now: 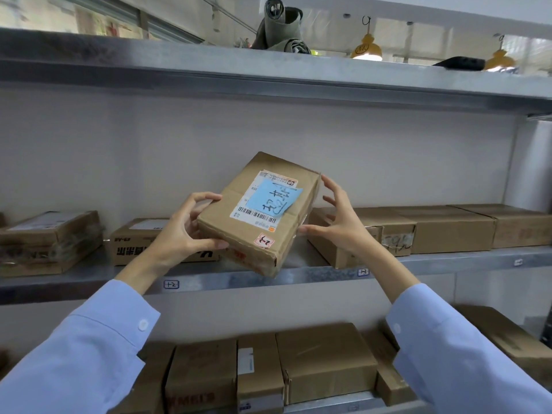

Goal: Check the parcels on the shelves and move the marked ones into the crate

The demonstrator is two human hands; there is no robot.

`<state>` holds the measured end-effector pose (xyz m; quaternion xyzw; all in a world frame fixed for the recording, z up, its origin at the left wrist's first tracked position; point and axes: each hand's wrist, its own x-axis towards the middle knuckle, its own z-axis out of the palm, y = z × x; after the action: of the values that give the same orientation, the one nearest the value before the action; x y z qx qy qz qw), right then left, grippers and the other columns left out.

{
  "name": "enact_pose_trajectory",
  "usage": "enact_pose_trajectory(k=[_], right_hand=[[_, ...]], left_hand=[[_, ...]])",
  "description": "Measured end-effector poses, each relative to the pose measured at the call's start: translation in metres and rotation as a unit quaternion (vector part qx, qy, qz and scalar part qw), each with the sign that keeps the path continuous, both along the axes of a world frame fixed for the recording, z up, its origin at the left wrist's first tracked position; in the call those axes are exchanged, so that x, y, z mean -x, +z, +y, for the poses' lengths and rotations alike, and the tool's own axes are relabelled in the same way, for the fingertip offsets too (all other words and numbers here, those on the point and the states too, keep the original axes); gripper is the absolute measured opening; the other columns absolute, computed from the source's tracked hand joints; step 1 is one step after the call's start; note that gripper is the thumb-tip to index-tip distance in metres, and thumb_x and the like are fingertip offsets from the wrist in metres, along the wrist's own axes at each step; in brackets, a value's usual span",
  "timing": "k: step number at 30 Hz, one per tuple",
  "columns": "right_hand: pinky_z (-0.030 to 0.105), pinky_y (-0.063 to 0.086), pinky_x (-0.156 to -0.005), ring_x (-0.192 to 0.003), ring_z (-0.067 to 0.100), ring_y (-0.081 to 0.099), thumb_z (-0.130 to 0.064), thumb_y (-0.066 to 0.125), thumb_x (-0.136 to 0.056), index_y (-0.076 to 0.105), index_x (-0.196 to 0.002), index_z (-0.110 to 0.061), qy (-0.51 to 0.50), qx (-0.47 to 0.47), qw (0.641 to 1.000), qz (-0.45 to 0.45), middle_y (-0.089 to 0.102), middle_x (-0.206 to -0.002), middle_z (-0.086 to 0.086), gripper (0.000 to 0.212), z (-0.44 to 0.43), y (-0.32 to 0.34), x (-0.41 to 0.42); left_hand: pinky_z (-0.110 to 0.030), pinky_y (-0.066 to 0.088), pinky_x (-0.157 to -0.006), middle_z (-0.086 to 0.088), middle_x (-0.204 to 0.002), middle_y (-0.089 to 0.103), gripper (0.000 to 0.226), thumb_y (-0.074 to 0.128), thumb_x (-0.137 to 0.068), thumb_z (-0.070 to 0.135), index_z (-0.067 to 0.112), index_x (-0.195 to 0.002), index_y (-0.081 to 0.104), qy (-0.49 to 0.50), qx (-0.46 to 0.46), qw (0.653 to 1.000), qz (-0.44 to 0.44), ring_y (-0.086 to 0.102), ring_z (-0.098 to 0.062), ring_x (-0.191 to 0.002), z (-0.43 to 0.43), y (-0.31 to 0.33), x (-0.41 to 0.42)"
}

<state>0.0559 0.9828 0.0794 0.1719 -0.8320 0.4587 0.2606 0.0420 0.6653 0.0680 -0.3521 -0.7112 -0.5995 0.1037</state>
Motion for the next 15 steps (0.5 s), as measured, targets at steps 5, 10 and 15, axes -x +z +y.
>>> enact_pose_trajectory(k=[5,10,15], right_hand=[[0.046,0.029,-0.118,-0.147,0.011,0.024,-0.037,0.089,-0.053,0.009,-0.157,-0.029,0.031,0.012,0.999,-0.023,0.022,-0.162,-0.003,0.131,0.007,0.004,0.0],[0.045,0.039,-0.113,-0.138,0.018,0.039,-0.035,0.088,-0.052,0.017,-0.156,-0.024,0.009,0.06,0.998,0.0,0.033,-0.154,0.0,0.127,0.013,0.002,-0.001],[0.04,0.046,-0.107,-0.129,0.021,0.048,-0.037,0.088,-0.049,0.036,-0.15,-0.021,-0.008,0.095,0.995,0.033,0.038,-0.137,0.0,0.115,0.02,0.001,-0.003]], left_hand=[[-0.026,0.052,-0.087,-0.008,-0.128,0.062,0.086,0.089,-0.062,0.006,0.023,-0.134,0.044,-0.021,0.016,1.0,-0.003,0.06,-0.021,-0.115,-0.001,-0.003,-0.002],[-0.021,0.049,-0.092,-0.007,-0.124,0.061,0.085,0.084,-0.06,-0.007,0.012,-0.132,0.044,0.012,-0.037,0.999,0.008,0.061,-0.016,-0.115,0.005,-0.004,0.003],[-0.029,0.053,-0.093,-0.002,-0.117,0.063,0.07,0.09,-0.057,0.013,0.015,-0.118,0.056,0.099,-0.096,0.99,0.039,0.062,-0.018,-0.112,0.013,-0.007,0.006]])
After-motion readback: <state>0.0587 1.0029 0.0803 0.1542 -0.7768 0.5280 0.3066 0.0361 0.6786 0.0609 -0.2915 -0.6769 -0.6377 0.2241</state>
